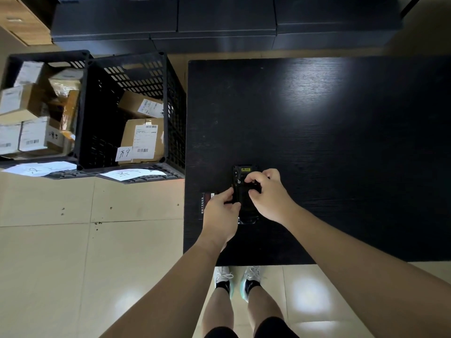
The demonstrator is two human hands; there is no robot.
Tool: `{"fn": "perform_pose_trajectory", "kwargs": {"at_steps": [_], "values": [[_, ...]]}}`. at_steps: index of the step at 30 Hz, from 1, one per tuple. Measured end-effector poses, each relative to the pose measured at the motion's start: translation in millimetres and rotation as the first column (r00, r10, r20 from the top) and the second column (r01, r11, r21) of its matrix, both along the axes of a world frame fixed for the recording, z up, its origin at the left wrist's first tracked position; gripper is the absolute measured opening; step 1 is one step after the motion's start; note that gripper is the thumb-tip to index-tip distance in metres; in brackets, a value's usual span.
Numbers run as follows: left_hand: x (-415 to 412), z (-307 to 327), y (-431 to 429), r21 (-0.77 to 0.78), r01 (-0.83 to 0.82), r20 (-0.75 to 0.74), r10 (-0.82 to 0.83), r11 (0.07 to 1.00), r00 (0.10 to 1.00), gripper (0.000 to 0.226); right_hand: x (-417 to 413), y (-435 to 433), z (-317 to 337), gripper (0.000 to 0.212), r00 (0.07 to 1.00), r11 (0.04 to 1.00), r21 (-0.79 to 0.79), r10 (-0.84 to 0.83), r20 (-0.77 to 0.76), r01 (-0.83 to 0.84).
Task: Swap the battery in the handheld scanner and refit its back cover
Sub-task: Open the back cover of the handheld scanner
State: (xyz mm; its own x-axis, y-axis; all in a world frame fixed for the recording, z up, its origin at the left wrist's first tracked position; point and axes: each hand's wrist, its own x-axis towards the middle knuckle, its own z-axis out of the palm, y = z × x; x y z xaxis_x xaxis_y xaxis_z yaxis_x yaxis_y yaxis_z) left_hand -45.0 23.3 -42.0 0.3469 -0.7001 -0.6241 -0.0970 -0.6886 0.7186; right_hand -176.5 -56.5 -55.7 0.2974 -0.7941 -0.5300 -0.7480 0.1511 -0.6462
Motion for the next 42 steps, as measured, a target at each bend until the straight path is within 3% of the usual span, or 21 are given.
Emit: {"fn": "perform_pose_trajectory", "kwargs": {"at_steps": [20,25,29,42], "values": [[-12,0,0,-0.031,-0.023,0.179,0.029,0.999,0.983,0.044,-3,8,10,0.039,0.992,0.997,0.028,-0.076,0.105,0.074],[-13,1,-2,-0.041,-0.06,0.145,0.066,0.997,0.987,0.037,-11,24,11,0.04,0.955,0.961,-0.05,-0.264,0.137,0.273],[-13,-1,0,-0.037,-0.082,0.139,0.086,0.996,0.987,0.036,-15,39,8,0.034,0.921,0.93,0.019,-0.365,0.137,0.366],[-25,11,-1,-0.1,-0.153,0.09,0.162,0.983,0.983,0.035,-17,34,20,0.03,0.869,0.889,0.042,-0.455,0.195,0.456]]}}
